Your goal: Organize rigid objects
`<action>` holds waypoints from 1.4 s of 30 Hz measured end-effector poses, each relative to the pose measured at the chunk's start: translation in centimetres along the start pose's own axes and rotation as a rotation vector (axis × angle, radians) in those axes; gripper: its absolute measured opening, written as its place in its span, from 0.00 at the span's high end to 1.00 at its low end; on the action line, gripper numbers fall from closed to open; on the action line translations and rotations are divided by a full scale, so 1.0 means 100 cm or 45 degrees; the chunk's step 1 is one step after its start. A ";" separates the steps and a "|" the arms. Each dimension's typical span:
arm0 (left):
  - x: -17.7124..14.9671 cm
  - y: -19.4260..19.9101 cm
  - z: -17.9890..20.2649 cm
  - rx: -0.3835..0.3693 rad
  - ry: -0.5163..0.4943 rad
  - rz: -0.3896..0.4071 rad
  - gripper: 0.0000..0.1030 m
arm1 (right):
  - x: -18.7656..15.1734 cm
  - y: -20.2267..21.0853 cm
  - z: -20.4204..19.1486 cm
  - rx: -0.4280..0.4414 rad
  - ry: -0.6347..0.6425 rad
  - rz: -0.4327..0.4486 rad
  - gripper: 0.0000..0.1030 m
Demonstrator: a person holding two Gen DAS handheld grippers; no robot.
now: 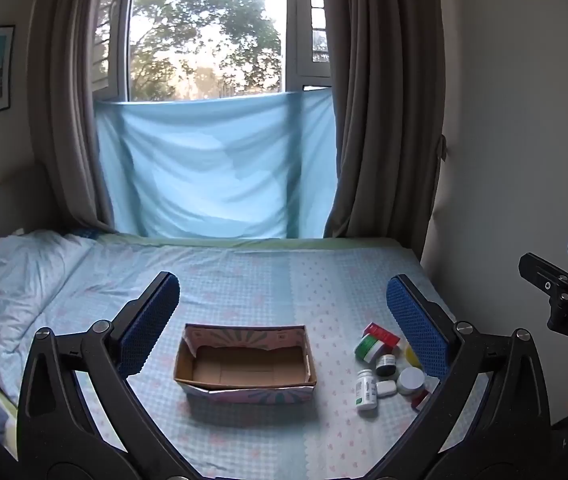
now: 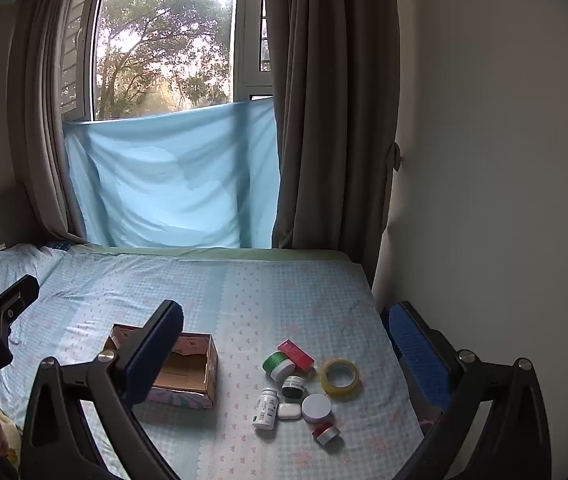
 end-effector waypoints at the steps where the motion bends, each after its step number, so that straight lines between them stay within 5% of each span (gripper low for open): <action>1: 0.001 0.001 0.000 0.002 -0.007 0.005 0.00 | -0.001 0.000 -0.001 -0.001 0.002 0.002 0.00; 42: 0.007 0.004 -0.002 -0.014 -0.012 0.022 0.00 | 0.003 0.001 -0.001 -0.014 -0.007 0.011 0.00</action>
Point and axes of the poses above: each gripper's, at about its wrist camera, not at the fingertips, and y roughly against the way its jaws point, z to its right, x to its top, the point moved 6 cm from there along -y, roughly the way its jaws point, and after that the axes turned 4 degrees about y, right-handed, at the moved point
